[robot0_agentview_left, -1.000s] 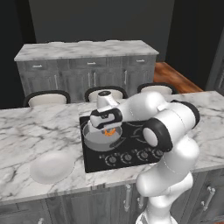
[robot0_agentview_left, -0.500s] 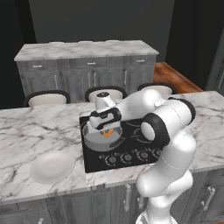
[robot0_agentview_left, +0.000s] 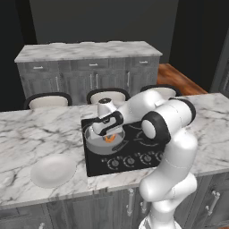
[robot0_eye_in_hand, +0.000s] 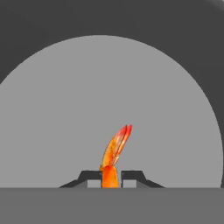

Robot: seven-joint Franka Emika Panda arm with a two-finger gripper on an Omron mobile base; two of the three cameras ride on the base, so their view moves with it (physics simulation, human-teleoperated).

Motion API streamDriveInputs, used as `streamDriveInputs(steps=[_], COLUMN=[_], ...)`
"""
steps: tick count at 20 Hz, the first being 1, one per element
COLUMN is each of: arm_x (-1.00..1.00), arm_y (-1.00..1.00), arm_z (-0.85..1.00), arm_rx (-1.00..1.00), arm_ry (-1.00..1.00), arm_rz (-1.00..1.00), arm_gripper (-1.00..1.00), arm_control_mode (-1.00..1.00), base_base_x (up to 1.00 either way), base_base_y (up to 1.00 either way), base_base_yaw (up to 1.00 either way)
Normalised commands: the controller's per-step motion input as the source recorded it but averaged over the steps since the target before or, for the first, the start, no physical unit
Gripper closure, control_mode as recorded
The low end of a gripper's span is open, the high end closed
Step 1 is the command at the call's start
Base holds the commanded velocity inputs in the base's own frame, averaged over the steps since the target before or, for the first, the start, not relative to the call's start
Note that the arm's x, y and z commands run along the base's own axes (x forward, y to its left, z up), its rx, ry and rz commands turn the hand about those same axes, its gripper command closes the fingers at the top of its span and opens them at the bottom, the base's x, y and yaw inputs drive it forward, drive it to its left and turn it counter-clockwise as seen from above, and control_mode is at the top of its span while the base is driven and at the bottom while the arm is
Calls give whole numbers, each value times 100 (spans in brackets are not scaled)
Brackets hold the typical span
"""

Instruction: Retrieve the frozen meat and place it in the pot on a burner. Then turn the burner on.

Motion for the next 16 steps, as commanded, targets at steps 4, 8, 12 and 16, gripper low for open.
streamDriveInputs(steps=[4,8,12,16], arm_x=[8,4,4,0], arm_y=[0,0,0,0], arm_z=[-15,-2,0,0], arm_rx=[0,0,0,0], arm_ry=[0,0,0,0], arm_rz=[0,0,0,0], arm_gripper=[100,100,-100,-100], arm_control_mode=[-100,-100,-100,-100], base_base_x=[0,0,0,0], base_base_y=[0,0,0,0], base_base_yaw=[0,0,0,0])
